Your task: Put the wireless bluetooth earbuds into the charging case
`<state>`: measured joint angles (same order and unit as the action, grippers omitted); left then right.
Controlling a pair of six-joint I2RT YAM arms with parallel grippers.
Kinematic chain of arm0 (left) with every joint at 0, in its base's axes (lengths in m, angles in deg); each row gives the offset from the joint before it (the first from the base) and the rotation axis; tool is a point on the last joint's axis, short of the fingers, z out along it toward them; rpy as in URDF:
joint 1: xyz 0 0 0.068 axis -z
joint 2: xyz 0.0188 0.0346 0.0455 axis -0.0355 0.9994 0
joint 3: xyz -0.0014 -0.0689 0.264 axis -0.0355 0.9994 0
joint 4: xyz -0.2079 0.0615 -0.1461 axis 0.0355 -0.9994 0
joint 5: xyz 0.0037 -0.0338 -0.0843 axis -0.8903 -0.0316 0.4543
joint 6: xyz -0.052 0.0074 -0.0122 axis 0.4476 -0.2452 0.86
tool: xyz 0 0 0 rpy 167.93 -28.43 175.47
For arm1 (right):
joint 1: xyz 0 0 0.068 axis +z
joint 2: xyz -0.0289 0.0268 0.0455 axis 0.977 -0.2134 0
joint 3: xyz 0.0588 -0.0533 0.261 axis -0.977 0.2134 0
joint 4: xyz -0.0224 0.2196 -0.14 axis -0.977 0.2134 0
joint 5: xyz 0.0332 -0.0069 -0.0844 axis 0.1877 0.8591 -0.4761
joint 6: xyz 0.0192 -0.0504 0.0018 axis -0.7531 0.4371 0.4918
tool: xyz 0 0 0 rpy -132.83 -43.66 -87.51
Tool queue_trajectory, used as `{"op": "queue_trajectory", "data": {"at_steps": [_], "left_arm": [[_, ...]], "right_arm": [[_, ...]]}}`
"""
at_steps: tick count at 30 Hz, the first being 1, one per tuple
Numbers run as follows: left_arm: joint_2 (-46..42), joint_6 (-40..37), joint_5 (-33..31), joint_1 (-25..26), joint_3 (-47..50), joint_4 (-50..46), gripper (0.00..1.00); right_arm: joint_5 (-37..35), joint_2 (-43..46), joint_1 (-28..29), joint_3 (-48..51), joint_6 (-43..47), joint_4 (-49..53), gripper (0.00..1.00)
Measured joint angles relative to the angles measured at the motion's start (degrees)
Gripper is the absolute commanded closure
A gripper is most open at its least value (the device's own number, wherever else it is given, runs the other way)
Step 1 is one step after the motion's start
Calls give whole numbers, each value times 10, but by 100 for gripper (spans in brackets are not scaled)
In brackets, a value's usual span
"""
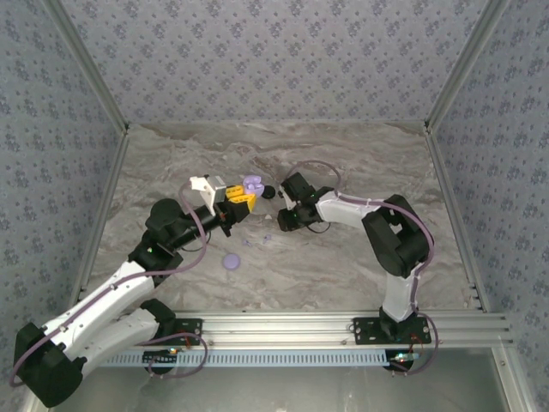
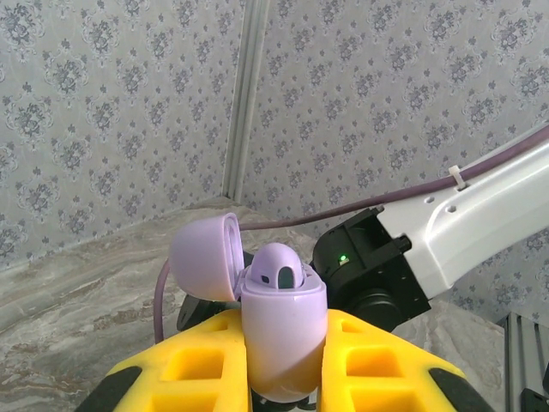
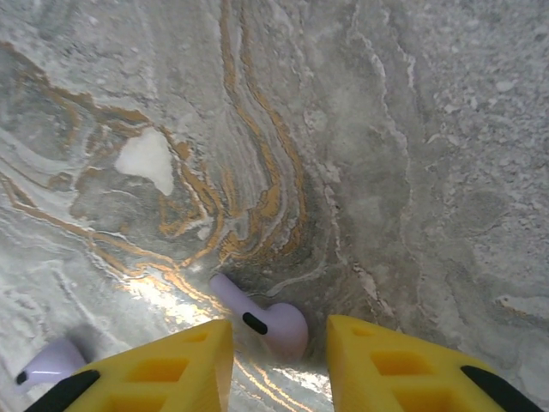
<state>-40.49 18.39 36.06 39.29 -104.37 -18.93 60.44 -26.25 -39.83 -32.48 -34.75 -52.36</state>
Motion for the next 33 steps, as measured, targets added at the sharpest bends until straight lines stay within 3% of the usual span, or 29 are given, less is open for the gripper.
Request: {"op": "queue_trajectory", "data": {"at_steps": [16,33], "left_arm": [[-1,0,0,0,0,0,100],[-4,-4,0,0,0,-9,100]], "right_arm": [[-41,-33,15,-43,0,22,71],[-54,-29,23,-61,9,32,56]]}}
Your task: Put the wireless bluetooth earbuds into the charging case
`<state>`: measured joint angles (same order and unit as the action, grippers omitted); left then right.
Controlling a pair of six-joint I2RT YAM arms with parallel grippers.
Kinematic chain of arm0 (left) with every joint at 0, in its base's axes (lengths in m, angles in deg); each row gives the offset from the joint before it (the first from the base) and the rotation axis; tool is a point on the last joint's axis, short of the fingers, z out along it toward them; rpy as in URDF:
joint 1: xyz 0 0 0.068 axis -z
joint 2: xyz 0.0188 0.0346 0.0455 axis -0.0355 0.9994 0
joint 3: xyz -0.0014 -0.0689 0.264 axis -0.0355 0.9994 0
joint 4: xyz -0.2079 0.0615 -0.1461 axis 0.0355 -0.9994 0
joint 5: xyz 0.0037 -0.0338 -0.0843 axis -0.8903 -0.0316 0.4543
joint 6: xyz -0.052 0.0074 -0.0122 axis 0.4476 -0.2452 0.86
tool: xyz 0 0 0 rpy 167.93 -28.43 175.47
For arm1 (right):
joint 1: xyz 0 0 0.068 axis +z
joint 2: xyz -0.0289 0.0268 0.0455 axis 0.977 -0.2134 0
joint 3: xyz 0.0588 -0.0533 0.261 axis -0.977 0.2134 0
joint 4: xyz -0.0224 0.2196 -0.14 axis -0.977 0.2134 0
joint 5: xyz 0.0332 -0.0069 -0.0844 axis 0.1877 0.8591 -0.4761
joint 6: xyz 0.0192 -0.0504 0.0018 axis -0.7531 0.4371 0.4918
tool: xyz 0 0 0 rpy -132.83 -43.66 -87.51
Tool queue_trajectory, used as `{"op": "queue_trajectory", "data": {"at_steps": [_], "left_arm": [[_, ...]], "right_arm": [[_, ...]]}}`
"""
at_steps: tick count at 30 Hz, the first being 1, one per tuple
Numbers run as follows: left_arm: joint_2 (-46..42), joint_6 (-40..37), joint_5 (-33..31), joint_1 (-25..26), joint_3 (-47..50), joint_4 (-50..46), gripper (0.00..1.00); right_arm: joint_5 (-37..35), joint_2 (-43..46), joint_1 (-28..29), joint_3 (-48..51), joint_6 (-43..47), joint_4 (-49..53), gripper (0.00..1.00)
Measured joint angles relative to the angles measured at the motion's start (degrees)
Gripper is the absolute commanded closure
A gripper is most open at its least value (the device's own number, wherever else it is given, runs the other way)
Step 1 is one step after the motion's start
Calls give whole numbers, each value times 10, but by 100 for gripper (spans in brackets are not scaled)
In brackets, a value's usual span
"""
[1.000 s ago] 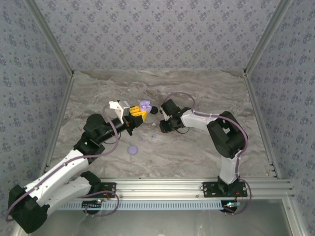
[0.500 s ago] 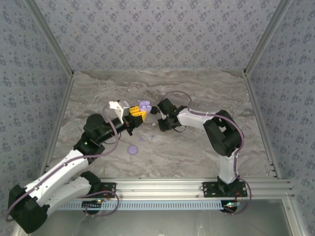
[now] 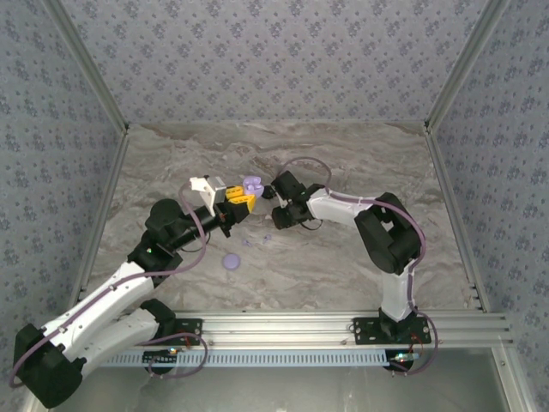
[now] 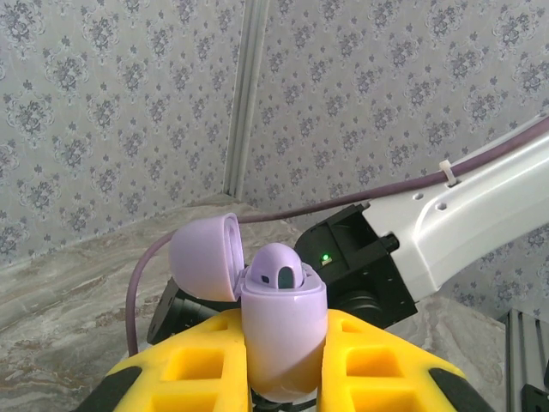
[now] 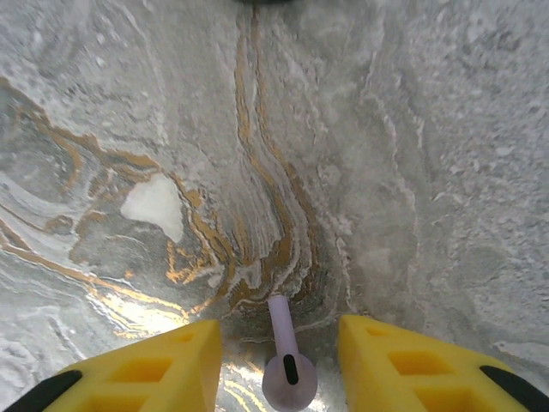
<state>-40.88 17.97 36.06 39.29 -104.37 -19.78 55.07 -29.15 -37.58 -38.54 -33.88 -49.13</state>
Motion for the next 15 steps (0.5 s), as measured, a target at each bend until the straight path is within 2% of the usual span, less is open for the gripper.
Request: {"op": "queue_trajectory", "data": {"at_steps": [7,15], "left_arm": [[-3,0,0,0,0,-4,100],[-15,-2,-3,0,0,-9,100]], "right_arm": [[-24,-4,-13,-52,-2,8,56],[-58,-50,-14,-85,-11,24,58]]}}
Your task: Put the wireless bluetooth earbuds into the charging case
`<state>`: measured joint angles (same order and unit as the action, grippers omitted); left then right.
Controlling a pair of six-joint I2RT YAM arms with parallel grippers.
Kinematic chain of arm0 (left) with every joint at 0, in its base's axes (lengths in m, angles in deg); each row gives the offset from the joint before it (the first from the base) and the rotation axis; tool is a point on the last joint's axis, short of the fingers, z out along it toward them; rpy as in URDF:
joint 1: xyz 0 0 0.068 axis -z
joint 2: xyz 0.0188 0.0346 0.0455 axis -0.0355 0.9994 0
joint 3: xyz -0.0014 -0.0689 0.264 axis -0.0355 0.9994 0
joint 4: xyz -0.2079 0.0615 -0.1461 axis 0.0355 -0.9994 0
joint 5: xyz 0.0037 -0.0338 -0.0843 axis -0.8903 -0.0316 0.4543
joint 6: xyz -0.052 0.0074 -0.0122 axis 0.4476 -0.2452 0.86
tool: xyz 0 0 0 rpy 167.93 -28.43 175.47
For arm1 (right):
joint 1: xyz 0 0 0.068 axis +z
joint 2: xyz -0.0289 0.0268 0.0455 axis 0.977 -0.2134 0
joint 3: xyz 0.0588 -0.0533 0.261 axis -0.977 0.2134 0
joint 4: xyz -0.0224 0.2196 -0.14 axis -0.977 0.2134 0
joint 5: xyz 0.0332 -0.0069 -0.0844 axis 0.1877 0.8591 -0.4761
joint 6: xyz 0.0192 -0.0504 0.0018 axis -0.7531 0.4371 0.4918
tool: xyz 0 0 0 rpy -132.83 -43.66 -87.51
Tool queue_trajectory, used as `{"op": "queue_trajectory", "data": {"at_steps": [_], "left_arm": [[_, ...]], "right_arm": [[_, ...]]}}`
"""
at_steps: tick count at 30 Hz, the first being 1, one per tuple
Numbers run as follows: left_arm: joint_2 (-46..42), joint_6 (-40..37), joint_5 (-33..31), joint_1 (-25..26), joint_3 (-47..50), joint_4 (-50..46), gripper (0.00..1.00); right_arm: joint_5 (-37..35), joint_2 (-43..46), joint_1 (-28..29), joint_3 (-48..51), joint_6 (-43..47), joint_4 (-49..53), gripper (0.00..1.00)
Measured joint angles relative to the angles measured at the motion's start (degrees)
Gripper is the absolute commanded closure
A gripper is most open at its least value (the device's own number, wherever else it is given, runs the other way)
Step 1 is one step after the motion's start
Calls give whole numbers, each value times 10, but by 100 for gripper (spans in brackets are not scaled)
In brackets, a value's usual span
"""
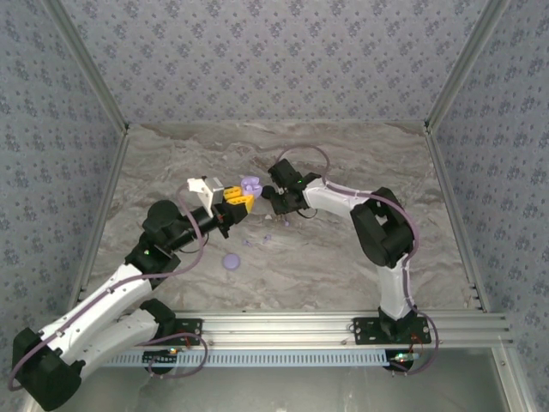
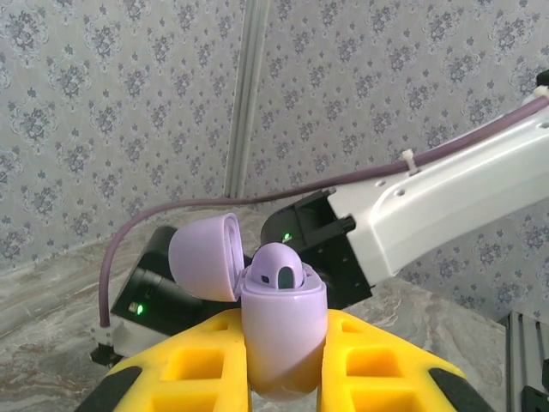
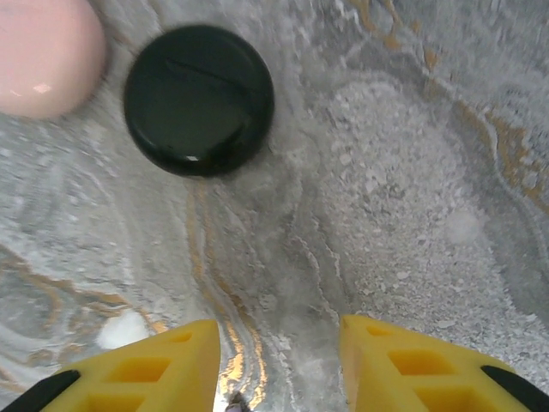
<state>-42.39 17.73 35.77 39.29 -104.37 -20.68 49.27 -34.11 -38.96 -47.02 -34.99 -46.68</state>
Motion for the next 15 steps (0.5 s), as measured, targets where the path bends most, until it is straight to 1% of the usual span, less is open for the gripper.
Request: {"op": "queue_trajectory", "data": {"at_steps": [5,15], "left_arm": [[0,-2,-5,0,0,-2,100],[0,-4,-5,0,0,-2,100]], "right_arm": [[-17,-19,3,0,-1,21,59],[-32,-20,17,-3,0,43,60]]}}
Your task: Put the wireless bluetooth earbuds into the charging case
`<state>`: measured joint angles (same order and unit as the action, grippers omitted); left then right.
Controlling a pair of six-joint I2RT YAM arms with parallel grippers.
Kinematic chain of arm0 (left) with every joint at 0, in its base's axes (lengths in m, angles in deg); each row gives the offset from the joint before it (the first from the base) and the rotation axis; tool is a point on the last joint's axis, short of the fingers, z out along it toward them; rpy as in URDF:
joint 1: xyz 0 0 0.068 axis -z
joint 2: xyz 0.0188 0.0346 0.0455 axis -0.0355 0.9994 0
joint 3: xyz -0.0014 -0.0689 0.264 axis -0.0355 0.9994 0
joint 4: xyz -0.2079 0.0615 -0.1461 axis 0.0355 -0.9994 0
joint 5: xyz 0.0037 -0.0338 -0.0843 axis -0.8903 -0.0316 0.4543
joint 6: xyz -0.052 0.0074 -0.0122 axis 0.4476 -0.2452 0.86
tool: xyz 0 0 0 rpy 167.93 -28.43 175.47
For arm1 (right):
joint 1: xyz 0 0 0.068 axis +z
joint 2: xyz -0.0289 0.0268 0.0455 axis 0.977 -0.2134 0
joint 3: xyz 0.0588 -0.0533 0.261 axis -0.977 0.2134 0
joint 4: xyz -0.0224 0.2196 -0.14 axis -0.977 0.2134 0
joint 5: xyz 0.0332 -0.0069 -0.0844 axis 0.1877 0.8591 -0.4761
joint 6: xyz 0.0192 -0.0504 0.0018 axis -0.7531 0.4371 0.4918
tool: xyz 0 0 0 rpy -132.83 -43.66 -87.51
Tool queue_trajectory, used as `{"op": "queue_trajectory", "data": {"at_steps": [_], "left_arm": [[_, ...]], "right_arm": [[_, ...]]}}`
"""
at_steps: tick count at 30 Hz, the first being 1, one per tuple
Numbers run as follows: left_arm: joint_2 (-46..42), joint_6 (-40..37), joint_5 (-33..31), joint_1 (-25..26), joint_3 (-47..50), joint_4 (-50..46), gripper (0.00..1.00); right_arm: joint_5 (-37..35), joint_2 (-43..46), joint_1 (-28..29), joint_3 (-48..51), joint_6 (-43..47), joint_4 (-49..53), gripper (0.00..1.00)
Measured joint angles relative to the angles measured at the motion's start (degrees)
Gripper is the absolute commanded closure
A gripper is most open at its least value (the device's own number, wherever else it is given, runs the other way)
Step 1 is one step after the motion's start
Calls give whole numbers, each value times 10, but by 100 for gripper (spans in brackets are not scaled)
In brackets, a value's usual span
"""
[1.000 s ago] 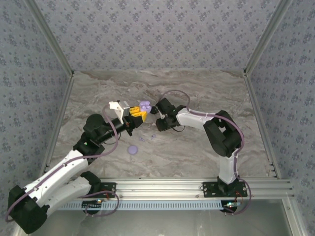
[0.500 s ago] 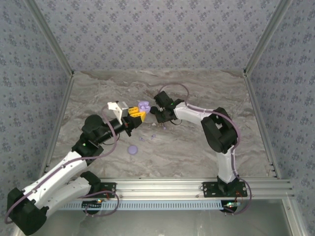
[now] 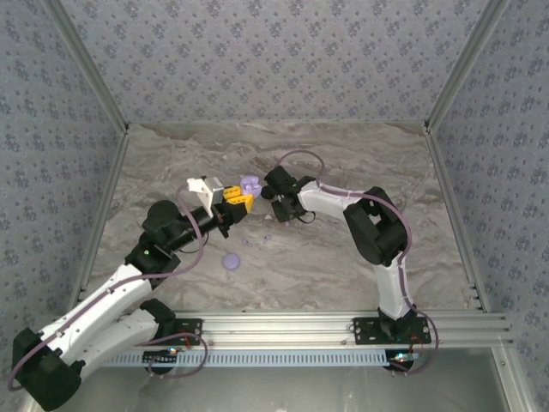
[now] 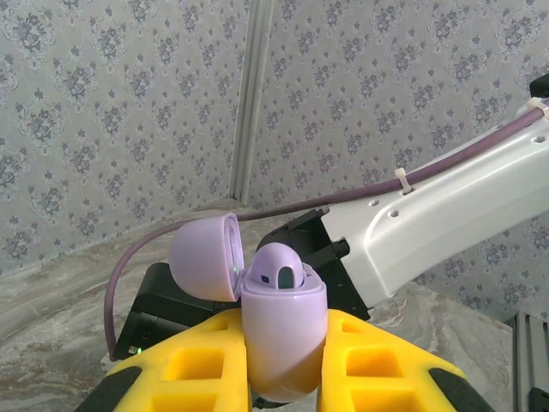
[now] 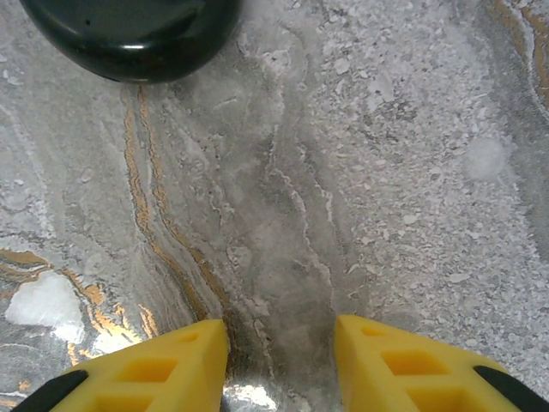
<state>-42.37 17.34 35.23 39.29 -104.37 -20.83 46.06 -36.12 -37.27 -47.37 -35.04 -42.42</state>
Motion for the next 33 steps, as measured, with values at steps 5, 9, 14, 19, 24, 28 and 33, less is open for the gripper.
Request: {"op": "queue_trajectory", "data": {"at_steps": [5,9,14,19,24,28,33], "left_arm": [[2,0,0,0,0,0,100],[2,0,0,0,0,0,100],[2,0,0,0,0,0,100],[8,0,0,0,0,0,100],[10,0,0,0,0,-1,100],[10,0,0,0,0,-1,100],[16,0,0,0,0,-1,100]], "right_arm": [[-4,0,5,0,0,3,60],[-4,0,7,0,0,6,59],[-4,2,9,0,0,11,58],[1,8,14,4,0,24,57],[7,19,17,16,-2,33,57],[11,22,17,20,-2,36,56],[17,28,16,29,-2,37,56]]}}
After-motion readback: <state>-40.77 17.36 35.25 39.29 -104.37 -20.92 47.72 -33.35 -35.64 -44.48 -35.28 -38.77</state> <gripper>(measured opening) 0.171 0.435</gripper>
